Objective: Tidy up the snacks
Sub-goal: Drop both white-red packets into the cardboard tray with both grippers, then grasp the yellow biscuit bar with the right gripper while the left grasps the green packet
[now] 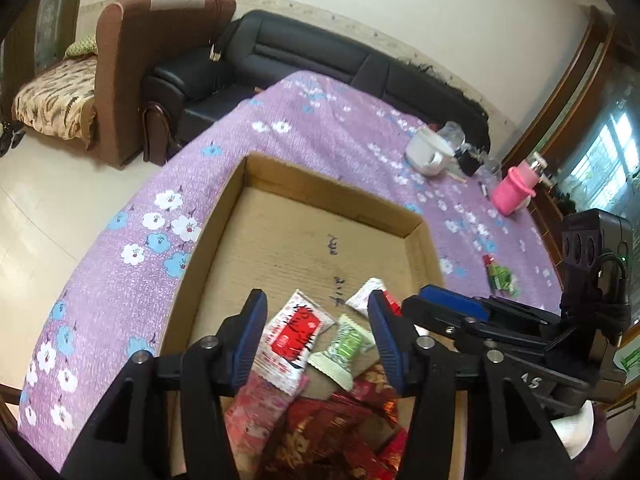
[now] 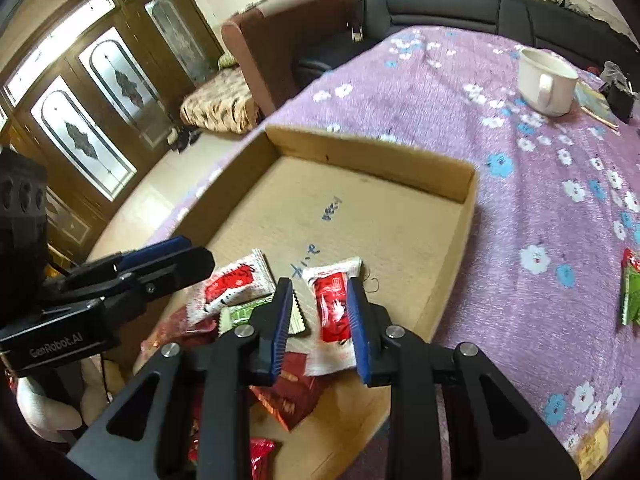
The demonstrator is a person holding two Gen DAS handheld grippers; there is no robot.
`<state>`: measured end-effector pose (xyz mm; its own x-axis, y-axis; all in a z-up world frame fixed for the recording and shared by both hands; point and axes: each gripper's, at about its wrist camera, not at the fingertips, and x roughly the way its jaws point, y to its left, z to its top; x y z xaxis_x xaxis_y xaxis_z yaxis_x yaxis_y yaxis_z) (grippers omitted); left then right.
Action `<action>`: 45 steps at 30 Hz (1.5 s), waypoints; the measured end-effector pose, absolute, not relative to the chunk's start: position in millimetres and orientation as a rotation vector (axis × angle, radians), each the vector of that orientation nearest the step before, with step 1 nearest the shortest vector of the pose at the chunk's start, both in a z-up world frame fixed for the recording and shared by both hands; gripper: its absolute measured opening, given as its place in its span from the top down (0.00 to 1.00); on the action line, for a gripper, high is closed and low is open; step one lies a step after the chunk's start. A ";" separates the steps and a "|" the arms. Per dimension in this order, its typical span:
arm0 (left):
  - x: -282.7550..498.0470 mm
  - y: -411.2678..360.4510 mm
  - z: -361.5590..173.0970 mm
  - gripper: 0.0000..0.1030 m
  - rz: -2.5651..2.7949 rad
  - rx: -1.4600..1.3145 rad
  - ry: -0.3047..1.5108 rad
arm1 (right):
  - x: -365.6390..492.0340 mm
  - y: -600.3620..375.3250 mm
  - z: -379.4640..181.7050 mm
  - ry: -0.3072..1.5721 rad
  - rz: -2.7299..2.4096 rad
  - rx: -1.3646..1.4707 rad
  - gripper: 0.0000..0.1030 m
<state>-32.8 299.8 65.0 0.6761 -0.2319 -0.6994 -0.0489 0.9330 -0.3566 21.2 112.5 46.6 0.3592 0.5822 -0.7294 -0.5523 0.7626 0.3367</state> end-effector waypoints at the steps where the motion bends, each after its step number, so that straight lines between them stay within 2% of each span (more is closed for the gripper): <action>1: -36.1 298.0 68.6 0.44 -0.107 -0.369 0.813 | 19.0 107.6 51.2 0.940 0.728 0.043 0.63; 3: -45.8 292.9 77.5 0.34 -0.107 -0.383 0.779 | 12.3 93.9 59.4 0.909 0.725 0.065 0.61; 7: -63.5 277.3 93.5 0.27 -0.101 -0.401 0.715 | -0.9 58.1 71.7 0.865 0.714 0.116 0.61; 11: -85.5 253.2 108.1 0.26 -0.124 -0.413 0.629 | -15.8 16.1 79.0 0.823 0.669 0.144 0.60; 15: -104.2 225.6 113.6 0.26 -0.157 -0.400 0.579 | -32.2 -42.5 77.8 0.786 0.573 0.149 0.50; 23: -102.9 163.1 95.1 0.26 -0.287 -0.352 0.653 | -17.7 -152.7 57.9 0.837 0.364 0.205 0.51; 31: -100.2 145.0 88.3 0.26 -0.323 -0.353 0.698 | 47.4 -138.9 53.1 0.866 0.355 0.117 0.51; 39: -95.7 158.6 79.3 0.26 -0.277 -0.383 0.719 | 131.1 -108.4 26.1 0.990 0.356 0.166 0.51; 41: -94.7 161.1 75.3 0.26 -0.270 -0.388 0.733 | 138.0 -98.7 15.4 1.026 0.367 0.151 0.53; 43: -93.9 163.2 72.2 0.26 -0.262 -0.392 0.739 | 134.0 -84.0 10.3 1.039 0.401 0.094 0.67; 45: -93.0 163.6 69.3 0.26 -0.264 -0.398 0.746 | 122.0 -71.1 8.7 1.044 0.434 0.041 0.72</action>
<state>-93.0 163.6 69.3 0.7064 -0.3701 -0.6034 0.0922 0.8933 -0.4399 122.0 -71.1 8.7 0.4264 0.3666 -0.8269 -0.3281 0.9146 0.2363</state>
